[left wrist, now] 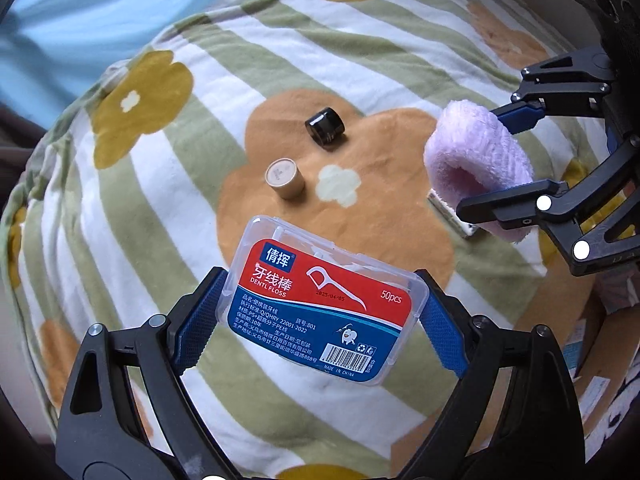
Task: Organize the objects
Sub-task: 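Carry the floss box and pink towel into the cardboard box and release both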
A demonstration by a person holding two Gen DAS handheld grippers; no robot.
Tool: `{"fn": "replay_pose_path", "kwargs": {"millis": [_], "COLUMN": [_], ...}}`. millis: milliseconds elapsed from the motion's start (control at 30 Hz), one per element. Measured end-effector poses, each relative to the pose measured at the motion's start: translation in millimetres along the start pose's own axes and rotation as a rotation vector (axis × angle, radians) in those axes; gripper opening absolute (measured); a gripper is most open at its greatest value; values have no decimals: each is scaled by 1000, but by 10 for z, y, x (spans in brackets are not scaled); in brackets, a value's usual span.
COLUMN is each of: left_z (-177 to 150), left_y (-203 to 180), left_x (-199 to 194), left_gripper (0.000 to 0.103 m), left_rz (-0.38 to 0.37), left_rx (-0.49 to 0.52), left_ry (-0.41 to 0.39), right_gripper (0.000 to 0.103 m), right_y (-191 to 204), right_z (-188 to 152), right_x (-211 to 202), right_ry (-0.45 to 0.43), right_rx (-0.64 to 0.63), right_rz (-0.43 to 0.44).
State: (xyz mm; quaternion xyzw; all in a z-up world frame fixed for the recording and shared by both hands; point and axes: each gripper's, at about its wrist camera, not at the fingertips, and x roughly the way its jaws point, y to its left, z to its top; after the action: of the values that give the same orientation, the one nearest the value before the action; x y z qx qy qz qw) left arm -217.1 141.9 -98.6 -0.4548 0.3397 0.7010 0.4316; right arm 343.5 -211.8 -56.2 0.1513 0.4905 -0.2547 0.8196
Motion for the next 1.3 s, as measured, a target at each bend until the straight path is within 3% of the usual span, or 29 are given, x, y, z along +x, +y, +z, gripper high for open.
{"fn": "replay_pose_path", "kwargs": {"millis": [300,500,933,1300], "left_z": [-512,-946,-1653,-1930], "left_y": [-441,-784,-1397,-1629], "left_x": [-1026,-1322,-1087,-767], "left_gripper": [90,89,89,89], "left_rz": [50,51,37,18], "left_rx": [-123,-181,-200,-178], "left_ry": [-125,-133,-64,-3], "right_gripper": [46,46,46,46], "right_y": [467,836,1156,1123], "right_z": [-409,-835,-1677,-2110], "right_x": [-858,-1164,-989,-697], "right_ry": [-65,-78,-2,66], "right_rx": [-55,-104,-141,-117], "right_rz": [1,30,61,56]}}
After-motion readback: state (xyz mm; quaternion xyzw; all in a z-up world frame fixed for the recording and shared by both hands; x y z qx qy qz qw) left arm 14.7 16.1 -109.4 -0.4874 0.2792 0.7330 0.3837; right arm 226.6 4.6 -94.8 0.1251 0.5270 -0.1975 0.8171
